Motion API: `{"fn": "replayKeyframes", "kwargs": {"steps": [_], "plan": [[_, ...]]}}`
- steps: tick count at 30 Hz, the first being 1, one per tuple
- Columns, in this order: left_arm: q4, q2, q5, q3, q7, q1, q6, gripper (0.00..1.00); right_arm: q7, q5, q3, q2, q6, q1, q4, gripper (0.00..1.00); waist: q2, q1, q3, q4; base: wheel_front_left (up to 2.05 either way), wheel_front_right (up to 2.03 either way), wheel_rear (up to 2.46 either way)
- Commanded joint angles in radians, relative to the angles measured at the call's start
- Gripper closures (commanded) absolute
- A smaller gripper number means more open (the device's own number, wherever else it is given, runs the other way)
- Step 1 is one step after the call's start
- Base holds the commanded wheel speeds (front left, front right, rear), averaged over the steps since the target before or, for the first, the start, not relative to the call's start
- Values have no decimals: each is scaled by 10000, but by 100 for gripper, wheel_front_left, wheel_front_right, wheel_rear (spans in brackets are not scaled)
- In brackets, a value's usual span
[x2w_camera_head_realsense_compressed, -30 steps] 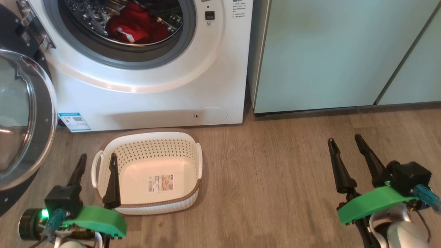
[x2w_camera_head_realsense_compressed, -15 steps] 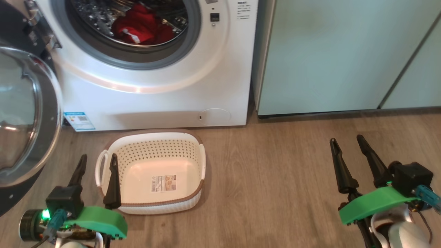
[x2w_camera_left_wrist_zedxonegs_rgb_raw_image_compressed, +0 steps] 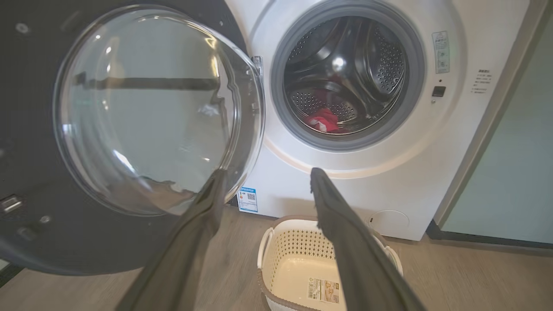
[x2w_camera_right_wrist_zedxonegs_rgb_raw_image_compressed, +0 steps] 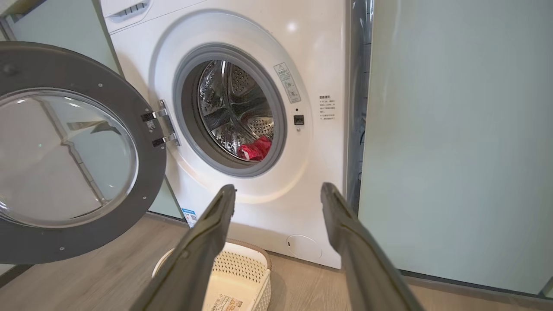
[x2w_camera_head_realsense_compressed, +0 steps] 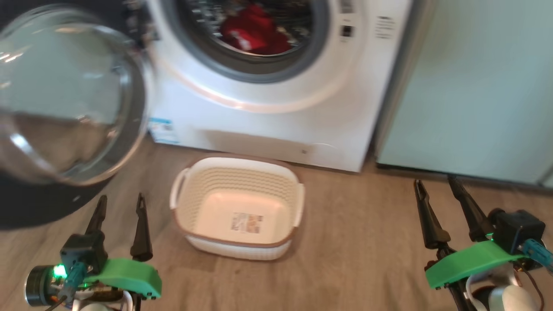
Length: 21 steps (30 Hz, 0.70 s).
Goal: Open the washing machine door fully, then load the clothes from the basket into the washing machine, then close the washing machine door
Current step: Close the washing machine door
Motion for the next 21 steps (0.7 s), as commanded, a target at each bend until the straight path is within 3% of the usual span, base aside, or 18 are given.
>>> {"fn": "replayKeyframes", "kwargs": {"steps": [1,13,21], "plan": [[-330,76,53,360,-52,-498,100,0,42,-77,293,-43,0,-237,-469,0,0,0,-138,1221,0,0,0],[-393,142,2,578,-107,-262,313,0,42,123,467,-42,0,-156,-660,0,0,0,-256,3359,0,0,0],[-533,254,-21,722,-141,-96,388,0,-36,245,609,-42,0,-201,-540,0,0,0,-194,3911,0,0,0]]}}
